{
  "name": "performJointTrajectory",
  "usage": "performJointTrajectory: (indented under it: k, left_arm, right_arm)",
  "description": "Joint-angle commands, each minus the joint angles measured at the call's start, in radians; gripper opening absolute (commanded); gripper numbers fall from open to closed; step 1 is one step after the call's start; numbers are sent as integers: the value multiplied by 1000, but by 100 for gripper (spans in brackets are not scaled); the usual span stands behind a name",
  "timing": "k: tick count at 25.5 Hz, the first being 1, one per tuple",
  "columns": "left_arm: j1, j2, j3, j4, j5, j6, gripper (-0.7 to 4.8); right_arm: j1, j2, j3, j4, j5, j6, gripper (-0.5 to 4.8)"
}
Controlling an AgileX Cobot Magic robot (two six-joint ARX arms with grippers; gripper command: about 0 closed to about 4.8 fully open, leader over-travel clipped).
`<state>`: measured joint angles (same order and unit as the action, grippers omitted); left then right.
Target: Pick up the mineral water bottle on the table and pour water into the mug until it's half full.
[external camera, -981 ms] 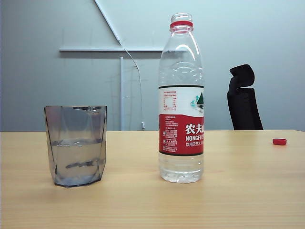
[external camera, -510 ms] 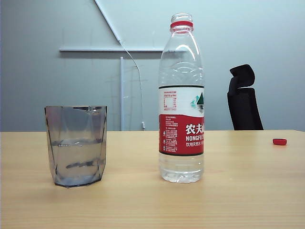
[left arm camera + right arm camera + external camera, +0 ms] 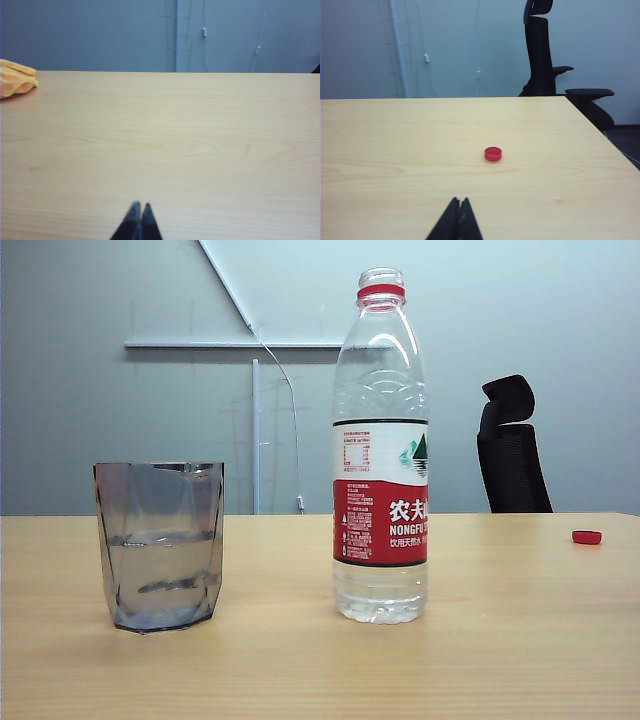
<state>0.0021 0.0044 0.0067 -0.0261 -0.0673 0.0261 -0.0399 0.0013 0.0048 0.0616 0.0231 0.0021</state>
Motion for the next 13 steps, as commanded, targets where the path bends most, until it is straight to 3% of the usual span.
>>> performJointTrajectory:
  k: [1,13]
  left_arm:
    - [-1,2,2,12,1,0,-2]
    - [-1,2,2,11,1,0,-2]
  right_arm:
    - [4,-2,-4,15,-1,-2,-5]
    - [2,-2,-4,-21,0,4,-5]
